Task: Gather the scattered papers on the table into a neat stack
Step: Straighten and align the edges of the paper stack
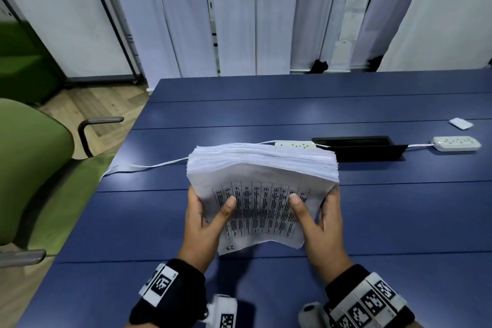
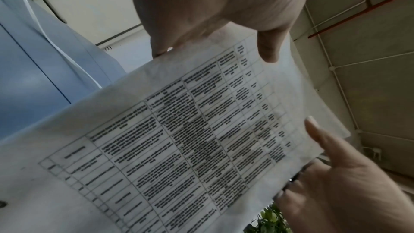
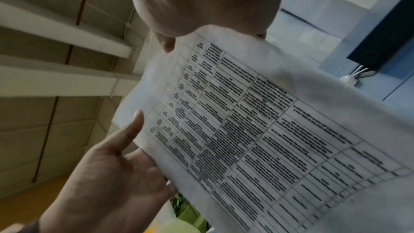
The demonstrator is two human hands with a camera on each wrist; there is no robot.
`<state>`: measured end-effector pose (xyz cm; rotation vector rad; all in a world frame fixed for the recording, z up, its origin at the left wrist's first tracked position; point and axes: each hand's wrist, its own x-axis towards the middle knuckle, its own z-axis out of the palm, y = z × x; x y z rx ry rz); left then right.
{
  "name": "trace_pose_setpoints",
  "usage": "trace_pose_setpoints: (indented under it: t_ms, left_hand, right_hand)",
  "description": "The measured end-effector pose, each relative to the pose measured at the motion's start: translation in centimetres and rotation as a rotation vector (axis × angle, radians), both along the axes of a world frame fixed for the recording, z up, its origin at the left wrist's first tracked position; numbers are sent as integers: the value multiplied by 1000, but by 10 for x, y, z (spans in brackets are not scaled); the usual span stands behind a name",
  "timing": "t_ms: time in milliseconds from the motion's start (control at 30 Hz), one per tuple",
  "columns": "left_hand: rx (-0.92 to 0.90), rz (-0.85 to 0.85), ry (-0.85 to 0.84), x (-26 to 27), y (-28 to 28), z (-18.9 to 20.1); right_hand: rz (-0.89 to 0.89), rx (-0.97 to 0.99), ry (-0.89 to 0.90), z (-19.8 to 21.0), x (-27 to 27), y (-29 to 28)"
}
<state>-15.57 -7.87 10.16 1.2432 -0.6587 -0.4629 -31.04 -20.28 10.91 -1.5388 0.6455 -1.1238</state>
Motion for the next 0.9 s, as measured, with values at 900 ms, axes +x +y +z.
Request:
trace_pose_setpoints:
  t_ms: [900]
  left_hand:
    - [82, -95, 70, 8, -19, 4]
  right_hand:
    - [105, 146, 28, 12, -2, -22]
